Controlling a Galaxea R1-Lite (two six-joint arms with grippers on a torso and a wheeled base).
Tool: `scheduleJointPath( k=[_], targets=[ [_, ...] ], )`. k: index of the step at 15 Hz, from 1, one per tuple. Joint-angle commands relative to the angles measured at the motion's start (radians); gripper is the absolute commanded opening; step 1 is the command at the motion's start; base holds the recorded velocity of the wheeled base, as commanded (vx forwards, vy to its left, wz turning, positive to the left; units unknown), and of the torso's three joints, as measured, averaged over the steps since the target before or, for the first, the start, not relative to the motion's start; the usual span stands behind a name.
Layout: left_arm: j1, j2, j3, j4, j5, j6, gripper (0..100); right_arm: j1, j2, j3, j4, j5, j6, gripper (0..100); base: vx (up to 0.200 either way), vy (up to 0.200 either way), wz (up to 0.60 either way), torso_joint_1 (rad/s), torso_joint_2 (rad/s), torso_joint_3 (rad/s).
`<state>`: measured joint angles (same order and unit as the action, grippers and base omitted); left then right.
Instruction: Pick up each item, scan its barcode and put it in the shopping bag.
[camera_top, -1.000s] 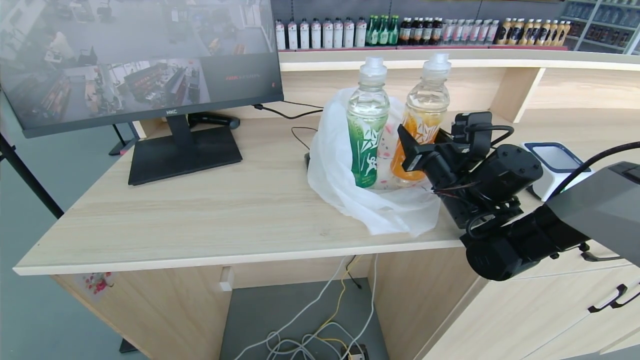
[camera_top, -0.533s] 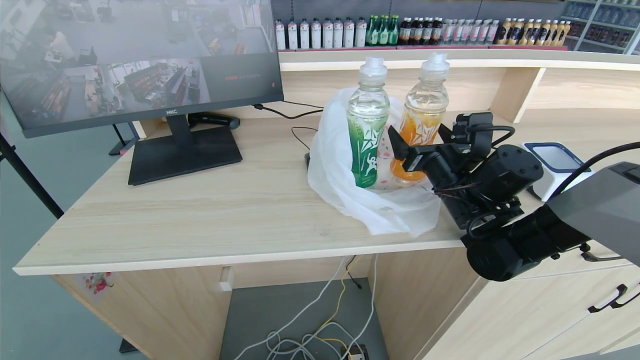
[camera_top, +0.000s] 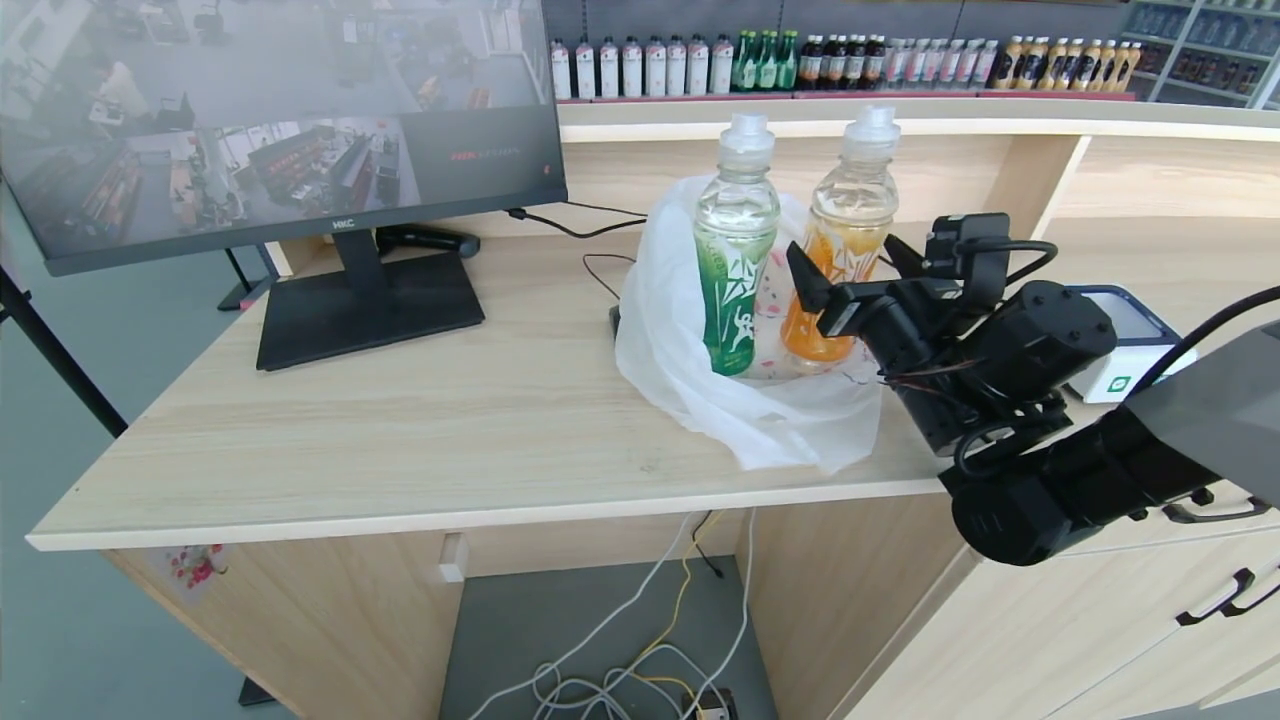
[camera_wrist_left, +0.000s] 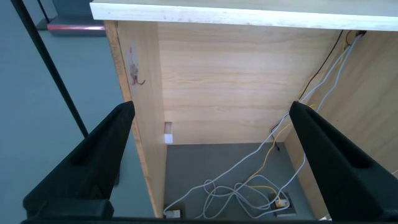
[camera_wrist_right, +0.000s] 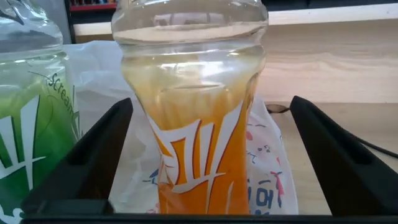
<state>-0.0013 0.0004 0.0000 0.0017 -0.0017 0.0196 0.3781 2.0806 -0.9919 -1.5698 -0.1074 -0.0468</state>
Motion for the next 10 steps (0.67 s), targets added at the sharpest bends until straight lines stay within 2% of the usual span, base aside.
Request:
scheduleJointPath(
  k=[1, 4, 6, 8, 10],
  targets=[
    [0.000, 0.000, 0.000, 0.000, 0.000, 0.000, 100, 0.001, -0.080, 0.052, -0.001, 0.000, -0.001, 100, 0.000, 0.000, 0.00, 0.000, 0.00, 0.000],
    [0.000, 0.000, 0.000, 0.000, 0.000, 0.000, 100, -0.001, -0.205, 0.153, -0.001, 0.000, -0.001, 100, 0.000, 0.000, 0.00, 0.000, 0.00, 0.000],
    [0.000, 0.000, 0.000, 0.000, 0.000, 0.000, 100, -0.001, -0.387, 0.318, -0.001, 0.000, -0.001, 100, 0.000, 0.000, 0.00, 0.000, 0.00, 0.000],
    [0.000, 0.000, 0.000, 0.000, 0.000, -0.001, 100, 0.001, -0.571, 0.547, -0.001, -0.001, -0.001, 100, 0.000, 0.000, 0.00, 0.000, 0.00, 0.000],
    [0.000, 0.000, 0.000, 0.000, 0.000, 0.000, 100, 0.001, -0.809, 0.848, -0.001, 0.002, 0.001, 100, 0.000, 0.000, 0.00, 0.000, 0.00, 0.000]
  ],
)
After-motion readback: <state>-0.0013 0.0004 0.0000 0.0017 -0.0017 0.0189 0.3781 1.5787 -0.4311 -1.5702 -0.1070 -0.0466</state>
